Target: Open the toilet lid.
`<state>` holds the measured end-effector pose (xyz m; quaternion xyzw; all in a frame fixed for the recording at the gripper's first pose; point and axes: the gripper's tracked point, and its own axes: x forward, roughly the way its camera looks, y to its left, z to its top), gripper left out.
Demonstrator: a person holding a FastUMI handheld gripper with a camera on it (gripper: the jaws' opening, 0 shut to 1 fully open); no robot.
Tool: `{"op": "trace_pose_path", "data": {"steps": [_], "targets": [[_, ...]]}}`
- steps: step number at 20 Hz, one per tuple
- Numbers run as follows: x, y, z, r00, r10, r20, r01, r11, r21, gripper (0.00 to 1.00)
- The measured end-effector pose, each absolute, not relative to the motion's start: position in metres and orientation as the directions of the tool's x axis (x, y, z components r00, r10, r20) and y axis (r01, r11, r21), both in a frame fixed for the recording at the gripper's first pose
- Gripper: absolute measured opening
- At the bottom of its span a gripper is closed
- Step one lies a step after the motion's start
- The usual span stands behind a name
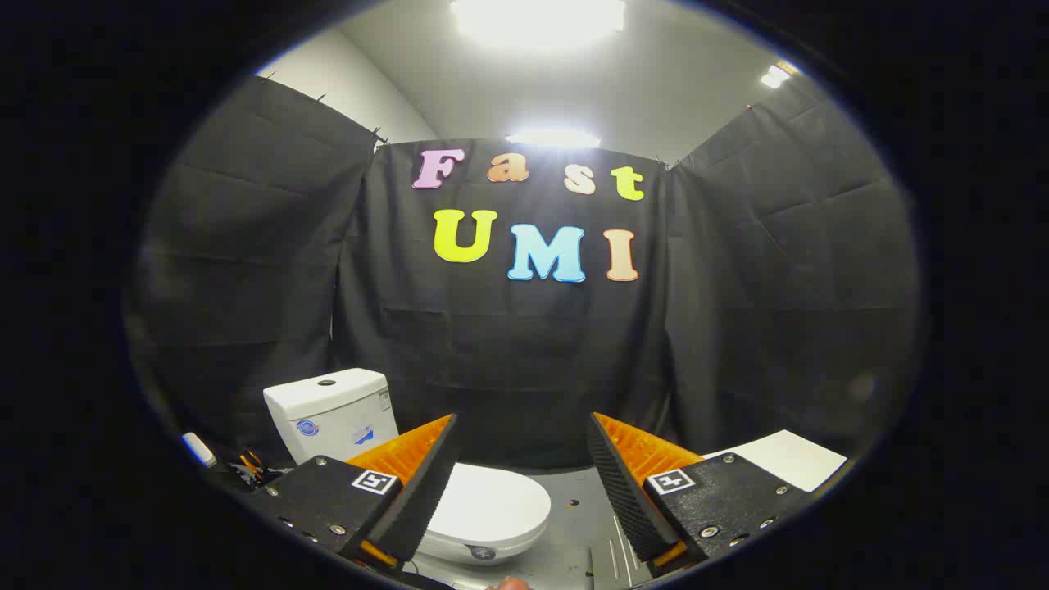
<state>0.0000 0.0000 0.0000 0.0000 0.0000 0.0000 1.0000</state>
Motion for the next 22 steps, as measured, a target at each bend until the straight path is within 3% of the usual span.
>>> {"op": "trace_pose_path", "data": {"steps": [22], "targets": [[-0.009,0.035,-0.003,0.997,0.079,0.006,-0.078,0.996,-0.042,0.95]]}}
